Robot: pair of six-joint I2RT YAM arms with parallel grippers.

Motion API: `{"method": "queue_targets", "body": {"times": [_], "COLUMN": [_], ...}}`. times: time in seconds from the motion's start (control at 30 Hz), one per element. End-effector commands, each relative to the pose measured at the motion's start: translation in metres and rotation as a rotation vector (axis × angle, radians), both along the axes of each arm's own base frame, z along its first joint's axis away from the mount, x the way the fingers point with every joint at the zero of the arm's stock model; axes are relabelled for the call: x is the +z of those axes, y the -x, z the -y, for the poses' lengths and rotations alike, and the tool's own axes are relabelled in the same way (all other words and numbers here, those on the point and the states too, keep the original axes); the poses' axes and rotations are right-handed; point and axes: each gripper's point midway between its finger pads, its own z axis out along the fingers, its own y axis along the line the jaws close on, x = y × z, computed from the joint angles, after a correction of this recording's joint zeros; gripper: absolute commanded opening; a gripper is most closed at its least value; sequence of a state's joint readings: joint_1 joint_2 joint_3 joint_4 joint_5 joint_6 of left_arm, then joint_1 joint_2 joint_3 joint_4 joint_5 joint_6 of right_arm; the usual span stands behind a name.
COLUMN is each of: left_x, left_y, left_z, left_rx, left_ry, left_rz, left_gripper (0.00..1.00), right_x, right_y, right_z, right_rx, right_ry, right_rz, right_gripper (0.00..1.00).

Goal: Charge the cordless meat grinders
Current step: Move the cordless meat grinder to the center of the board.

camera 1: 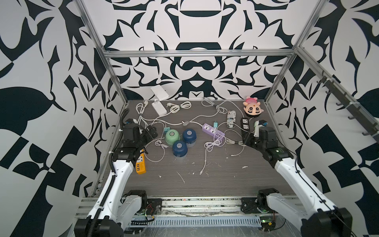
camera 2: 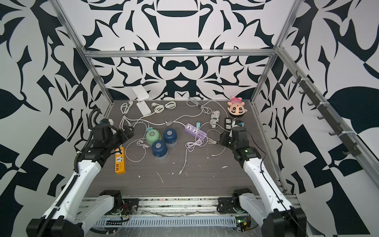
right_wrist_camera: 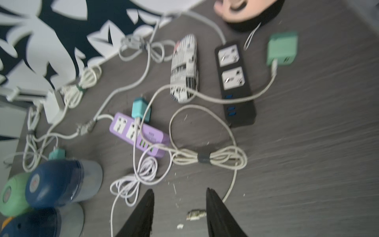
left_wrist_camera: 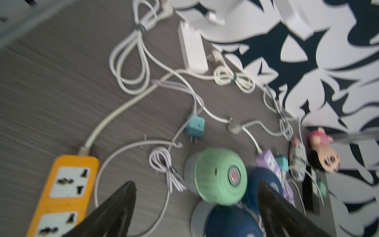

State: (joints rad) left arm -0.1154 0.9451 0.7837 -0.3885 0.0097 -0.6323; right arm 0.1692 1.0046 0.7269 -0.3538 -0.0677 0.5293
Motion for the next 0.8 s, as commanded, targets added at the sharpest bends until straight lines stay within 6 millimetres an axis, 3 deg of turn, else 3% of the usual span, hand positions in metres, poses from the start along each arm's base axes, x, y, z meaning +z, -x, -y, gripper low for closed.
{"method": "queue_targets", "body": {"times": [0.0, 0.13, 0.27, 0.33, 0.43, 0.63, 0.77], "left_x": [-0.004, -0.013, -0.02, -0.021, -0.022, -0.027, -0.028], "left_y": [0.031, 0.038, 0.034, 0.031, 0.03, 0.034, 0.039], "left_z": [0.035, 0.056, 0.062, 0.064, 0.062, 0.055, 0.043], "left_rx": [-0.117, -0.14, -0.139, -0.139, -0.126, -0.102, -0.076], "left_ry": [-0.008, -0.069, -0.092, -0.098, -0.108, -0.129, -0.17], "left_rz": [-0.087, -0.1, -0.126, -0.133, -0.133, -0.14, -0.128], "left_gripper": [0.94, 0.98, 0.99, 1.0, 0.99, 0.99, 0.99], "right_x": [-0.02, -0.026, -0.026, -0.023, -0.014, -0.003, 0.004], "right_y": [0.024, 0.018, 0.008, 0.003, -0.005, -0.016, -0.009], "right_z": [-0.024, -0.06, -0.105, -0.128, -0.165, -0.229, -0.27], "right_rx": [0.075, 0.157, 0.257, 0.307, 0.386, 0.501, 0.586], "right_ry": [0.041, 0.105, 0.132, 0.149, 0.165, 0.2, 0.229], "right_rz": [-0.162, -0.177, -0.19, -0.186, -0.166, -0.157, -0.151], "right_gripper": [0.52, 0.6, 0.7, 0.78, 0.99, 0.99, 0.99]}}
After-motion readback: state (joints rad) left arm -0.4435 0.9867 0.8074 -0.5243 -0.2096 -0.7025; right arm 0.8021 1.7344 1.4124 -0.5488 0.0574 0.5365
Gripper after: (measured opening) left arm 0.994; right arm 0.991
